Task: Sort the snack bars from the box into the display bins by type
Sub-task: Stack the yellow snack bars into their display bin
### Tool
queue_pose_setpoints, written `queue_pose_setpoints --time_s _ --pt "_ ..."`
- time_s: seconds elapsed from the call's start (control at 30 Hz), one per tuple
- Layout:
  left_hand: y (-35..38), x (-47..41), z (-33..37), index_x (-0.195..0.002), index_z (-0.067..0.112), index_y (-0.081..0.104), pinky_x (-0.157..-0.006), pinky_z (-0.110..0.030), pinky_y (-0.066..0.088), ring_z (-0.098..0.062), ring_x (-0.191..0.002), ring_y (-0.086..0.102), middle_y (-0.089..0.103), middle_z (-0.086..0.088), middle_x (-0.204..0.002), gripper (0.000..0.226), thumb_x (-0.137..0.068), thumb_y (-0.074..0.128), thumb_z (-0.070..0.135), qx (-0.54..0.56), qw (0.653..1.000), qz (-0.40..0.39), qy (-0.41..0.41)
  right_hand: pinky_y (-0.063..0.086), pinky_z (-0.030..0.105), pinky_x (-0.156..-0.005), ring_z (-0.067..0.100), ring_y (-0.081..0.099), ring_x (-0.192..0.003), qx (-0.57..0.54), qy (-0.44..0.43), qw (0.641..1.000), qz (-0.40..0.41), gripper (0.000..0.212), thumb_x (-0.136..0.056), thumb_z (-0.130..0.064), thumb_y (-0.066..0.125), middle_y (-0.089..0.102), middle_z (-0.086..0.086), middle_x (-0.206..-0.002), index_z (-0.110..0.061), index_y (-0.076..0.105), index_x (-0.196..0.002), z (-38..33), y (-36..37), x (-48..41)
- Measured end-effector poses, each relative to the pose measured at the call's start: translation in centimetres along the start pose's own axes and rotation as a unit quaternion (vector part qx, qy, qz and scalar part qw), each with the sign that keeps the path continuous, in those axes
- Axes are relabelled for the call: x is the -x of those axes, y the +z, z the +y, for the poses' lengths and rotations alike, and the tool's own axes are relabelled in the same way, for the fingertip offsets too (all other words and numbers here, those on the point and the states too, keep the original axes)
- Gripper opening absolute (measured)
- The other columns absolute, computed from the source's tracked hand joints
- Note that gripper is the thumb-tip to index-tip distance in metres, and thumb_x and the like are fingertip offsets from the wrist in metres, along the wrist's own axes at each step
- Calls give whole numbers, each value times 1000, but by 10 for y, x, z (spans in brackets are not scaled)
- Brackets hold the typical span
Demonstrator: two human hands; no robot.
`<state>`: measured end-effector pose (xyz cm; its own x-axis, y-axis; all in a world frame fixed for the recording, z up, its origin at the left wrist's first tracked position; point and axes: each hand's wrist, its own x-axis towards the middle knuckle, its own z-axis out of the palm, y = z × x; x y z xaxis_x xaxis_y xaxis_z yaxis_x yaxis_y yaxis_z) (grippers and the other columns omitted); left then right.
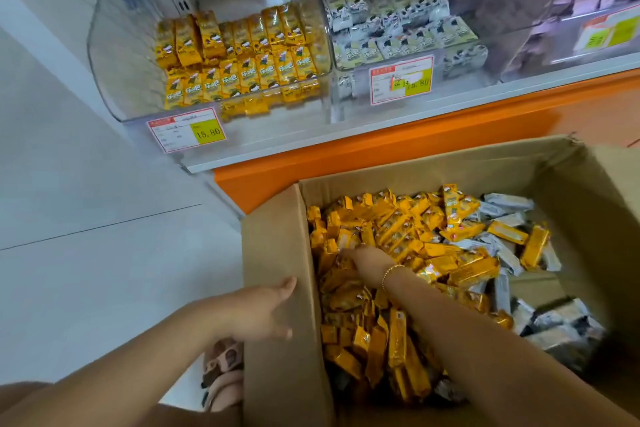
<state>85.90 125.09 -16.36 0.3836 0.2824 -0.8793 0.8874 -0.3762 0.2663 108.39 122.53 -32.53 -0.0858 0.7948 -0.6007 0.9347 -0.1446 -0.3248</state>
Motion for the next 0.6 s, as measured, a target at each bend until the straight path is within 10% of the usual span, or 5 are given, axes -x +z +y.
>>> queue_pose_setpoints --time_s 0.6 --pt "-18 9 25 -147 13 32 -108 -31 36 -21 -132 41 40 -5 -148 66 -93 55 43 -29 997 64 -16 56 29 -76 24 66 -99 -300 134 941 80 51 -91 -23 63 62 10 -120 -19 45 -139 -17 -12 63"
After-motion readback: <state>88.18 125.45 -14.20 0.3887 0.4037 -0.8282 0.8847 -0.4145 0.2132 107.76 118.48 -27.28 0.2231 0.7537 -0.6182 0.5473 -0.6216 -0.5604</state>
